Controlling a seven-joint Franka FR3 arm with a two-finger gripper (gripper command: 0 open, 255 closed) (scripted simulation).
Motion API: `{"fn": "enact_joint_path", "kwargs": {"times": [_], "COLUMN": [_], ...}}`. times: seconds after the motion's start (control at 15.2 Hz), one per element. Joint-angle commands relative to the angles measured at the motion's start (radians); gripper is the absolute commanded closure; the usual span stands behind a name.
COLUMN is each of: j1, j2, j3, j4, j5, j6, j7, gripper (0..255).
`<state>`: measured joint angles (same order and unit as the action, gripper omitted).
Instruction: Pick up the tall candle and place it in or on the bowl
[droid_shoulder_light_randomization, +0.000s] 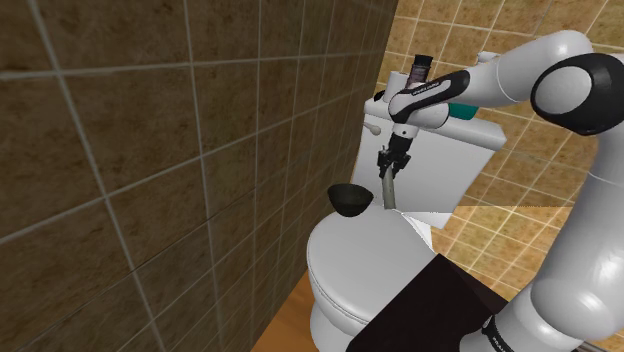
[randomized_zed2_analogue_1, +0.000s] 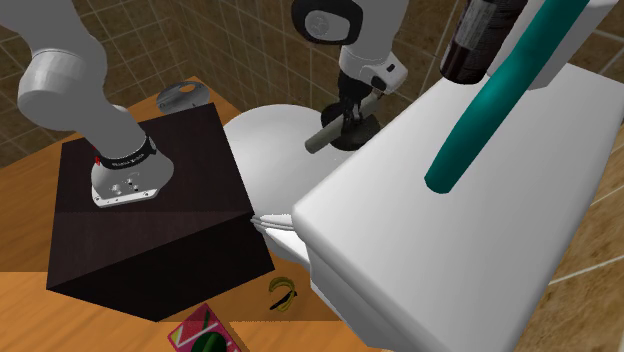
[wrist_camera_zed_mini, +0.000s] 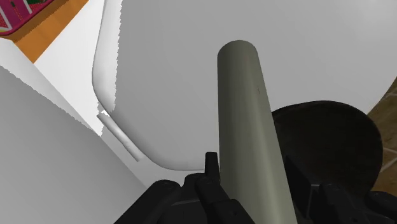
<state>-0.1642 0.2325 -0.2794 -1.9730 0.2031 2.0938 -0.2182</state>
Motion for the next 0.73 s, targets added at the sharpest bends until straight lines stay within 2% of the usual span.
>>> {"fn": "enact_joint_path", "kwargs": {"times": [0.0, 0.4, 0.66], "j1": [0.024, 0.103, 0.101], "j2": [0.018, 0.093, 0.12], "j3": [0.018, 0.073, 0.077], "j4": [0.019, 0.124, 0.105], "j5": [0.006, 0.019, 0.03], "j6": [0.004, -0.008, 0.036], "j7": [0.04, 0.175, 0.164], "gripper": [255, 255, 255]}}
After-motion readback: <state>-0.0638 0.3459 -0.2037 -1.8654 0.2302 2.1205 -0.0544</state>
